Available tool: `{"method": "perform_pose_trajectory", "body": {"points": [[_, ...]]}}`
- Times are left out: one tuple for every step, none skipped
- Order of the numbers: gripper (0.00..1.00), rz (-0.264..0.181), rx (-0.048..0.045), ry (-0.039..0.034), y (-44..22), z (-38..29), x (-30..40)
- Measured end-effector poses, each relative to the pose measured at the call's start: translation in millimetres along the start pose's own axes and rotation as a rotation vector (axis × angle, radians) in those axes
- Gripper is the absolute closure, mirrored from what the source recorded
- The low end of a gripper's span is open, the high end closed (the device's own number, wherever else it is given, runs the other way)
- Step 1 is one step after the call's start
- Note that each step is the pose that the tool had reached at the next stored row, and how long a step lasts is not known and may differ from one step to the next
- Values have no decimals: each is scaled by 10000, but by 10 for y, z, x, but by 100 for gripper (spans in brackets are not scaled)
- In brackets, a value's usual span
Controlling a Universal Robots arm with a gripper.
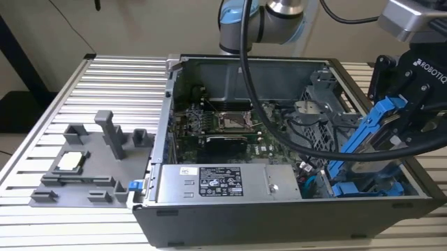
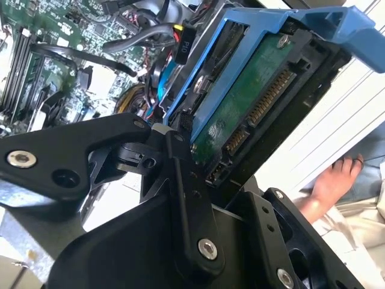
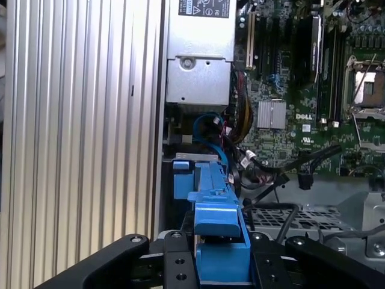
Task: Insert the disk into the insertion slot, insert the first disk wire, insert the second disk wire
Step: 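Insert the disk into the insertion slot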
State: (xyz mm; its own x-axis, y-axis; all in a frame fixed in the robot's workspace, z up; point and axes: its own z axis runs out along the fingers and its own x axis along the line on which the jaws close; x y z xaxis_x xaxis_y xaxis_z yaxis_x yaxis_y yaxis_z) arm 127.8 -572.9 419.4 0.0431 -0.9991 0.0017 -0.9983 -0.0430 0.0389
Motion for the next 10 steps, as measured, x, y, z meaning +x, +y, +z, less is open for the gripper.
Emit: {"method": "perform_pose_trajectory", "body": {"points": [[67,1,3,-1,-1,10,0],[67,2,7,-2,-2,21,0],[67,1,10,-4,-4,32,0],[67,1,12,-6,-6,43,0],[67,1,14,-7,-8,54,0],[67,6,16,-11,-10,66,0],[67,20,17,-12,-10,75,0],[67,37,17,-14,-11,84,0],[67,48,16,-14,-11,95,0],[67,50,17,-14,-12,104,-1]]}}
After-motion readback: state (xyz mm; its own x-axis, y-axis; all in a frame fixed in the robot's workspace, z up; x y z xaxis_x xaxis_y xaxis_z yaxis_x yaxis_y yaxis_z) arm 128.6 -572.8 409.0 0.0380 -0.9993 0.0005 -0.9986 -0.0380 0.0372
